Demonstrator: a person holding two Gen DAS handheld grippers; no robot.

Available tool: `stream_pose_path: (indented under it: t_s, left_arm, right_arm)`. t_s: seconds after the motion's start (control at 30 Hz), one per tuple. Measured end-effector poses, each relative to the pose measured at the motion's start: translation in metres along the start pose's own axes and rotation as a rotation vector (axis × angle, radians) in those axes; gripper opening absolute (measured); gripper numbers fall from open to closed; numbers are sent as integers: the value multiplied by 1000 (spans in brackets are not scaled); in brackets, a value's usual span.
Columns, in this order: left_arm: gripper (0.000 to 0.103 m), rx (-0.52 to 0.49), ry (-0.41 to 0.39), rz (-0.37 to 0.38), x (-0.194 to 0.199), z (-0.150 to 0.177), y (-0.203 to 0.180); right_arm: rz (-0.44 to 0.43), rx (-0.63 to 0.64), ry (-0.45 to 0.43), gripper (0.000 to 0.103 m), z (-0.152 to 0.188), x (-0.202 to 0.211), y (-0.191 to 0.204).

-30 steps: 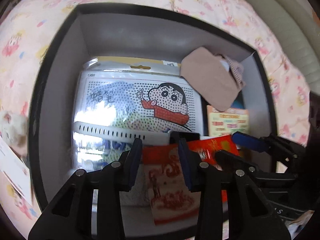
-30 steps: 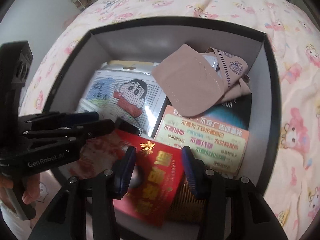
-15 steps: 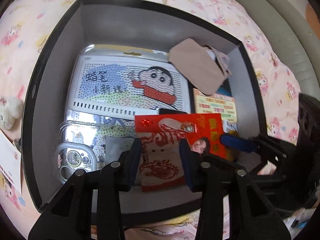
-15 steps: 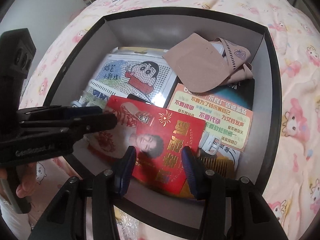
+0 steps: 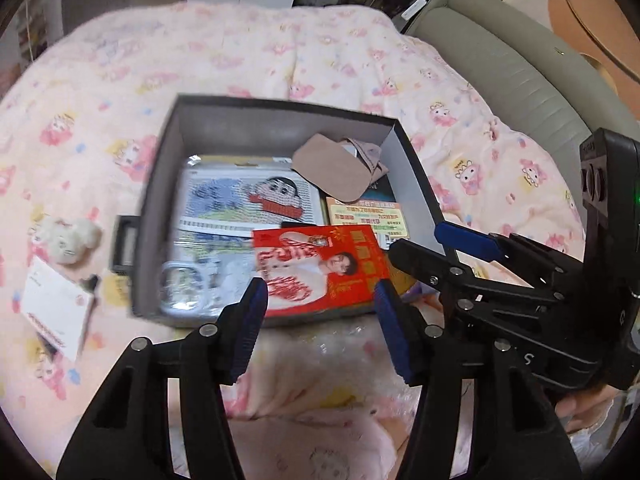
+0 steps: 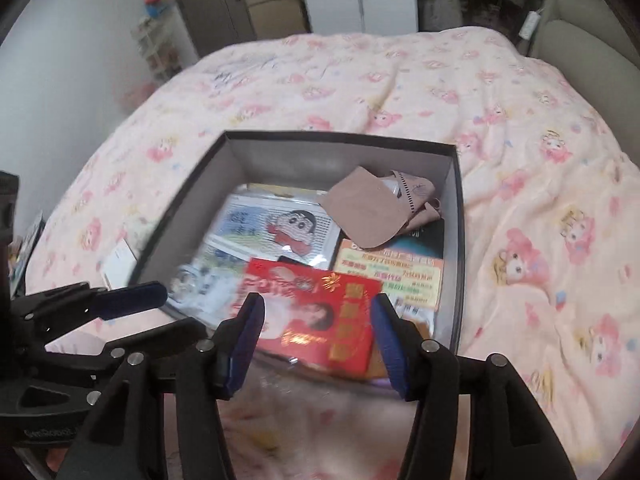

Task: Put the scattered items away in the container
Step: 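Move the left tool to the white envelope and grasp its edge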

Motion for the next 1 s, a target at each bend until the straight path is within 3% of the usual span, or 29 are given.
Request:
stream_pose_path:
  t_s: [0.2,0.37,0.77,0.87,1.0]
  left_arm:
    - [57,28,-35,8,42,6,33]
    - [57,110,-35,-17,70,20,83]
    - [57,361,-129,-182,117,63,218]
    - [56,430,-149,-228,116,74,249]
    - [55,546,-134,-227,96,91,287]
  right_arm:
    - [-53,19,-38,51,0,16,54]
    - [-126,61,-2,51,4,4,108]
    - [-345,219,186,50,27,-65,249]
    - [-374,263,218,50,33,-85,275]
    - [-390,255,317,50,39,-114,288]
Point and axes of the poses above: each gripper's, at about its wrist camera, not at the fingertips, and x roughly against the way its jaws point, y to its left, z to its underside, the point moved 3 cm from there along -x, roughly the way its jaws point, and after that the axes turned 13 degrees about -y, right-handed, at the moved point
